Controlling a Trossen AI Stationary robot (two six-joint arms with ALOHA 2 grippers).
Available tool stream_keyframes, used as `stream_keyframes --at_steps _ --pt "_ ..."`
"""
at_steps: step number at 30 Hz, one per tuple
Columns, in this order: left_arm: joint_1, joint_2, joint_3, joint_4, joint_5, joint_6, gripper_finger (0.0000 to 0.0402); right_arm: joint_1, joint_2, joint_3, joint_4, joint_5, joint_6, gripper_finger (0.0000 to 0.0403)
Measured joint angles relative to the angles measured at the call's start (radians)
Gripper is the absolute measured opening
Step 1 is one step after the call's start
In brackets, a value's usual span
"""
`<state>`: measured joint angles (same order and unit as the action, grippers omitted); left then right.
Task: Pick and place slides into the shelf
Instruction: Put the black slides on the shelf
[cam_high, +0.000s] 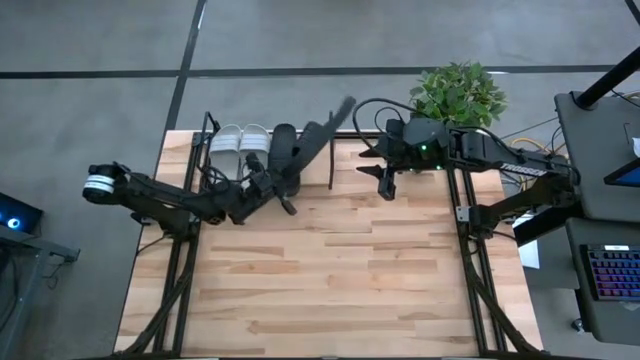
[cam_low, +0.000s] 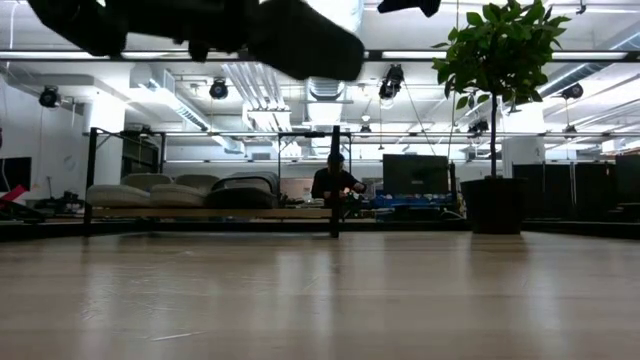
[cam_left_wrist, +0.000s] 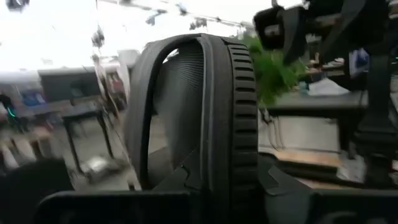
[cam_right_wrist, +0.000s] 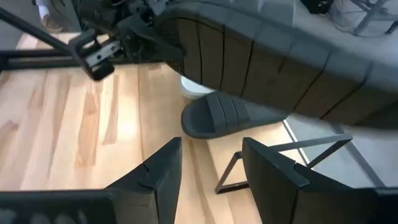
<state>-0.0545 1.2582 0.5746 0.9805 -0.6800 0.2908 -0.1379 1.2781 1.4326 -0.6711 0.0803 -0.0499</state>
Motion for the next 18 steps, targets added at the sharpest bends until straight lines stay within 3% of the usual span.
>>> stream_keyframes --at_steps 3,7,11,18 --pt "0.012 -0.022 -0.03 -0.041 -0.01 -0.112 0.0023 0.001 -0.002 -0.018 0.009 0.0 -0.03 0.016" --pt "0.014 -0.033 -0.046 -0.02 -0.147 -0.127 0.0023 0.024 -0.024 -0.093 0.12 0.002 -0.074 0.0159" --pt "0.015 -0.024 -0.059 0.003 -0.255 -0.136 0.0023 0.065 -0.073 -0.235 0.356 0.009 -0.157 0.0153" --pt "0.014 0.003 -0.065 0.055 -0.252 -0.148 0.0023 0.11 -0.116 -0.514 0.845 0.142 -0.444 0.0133"
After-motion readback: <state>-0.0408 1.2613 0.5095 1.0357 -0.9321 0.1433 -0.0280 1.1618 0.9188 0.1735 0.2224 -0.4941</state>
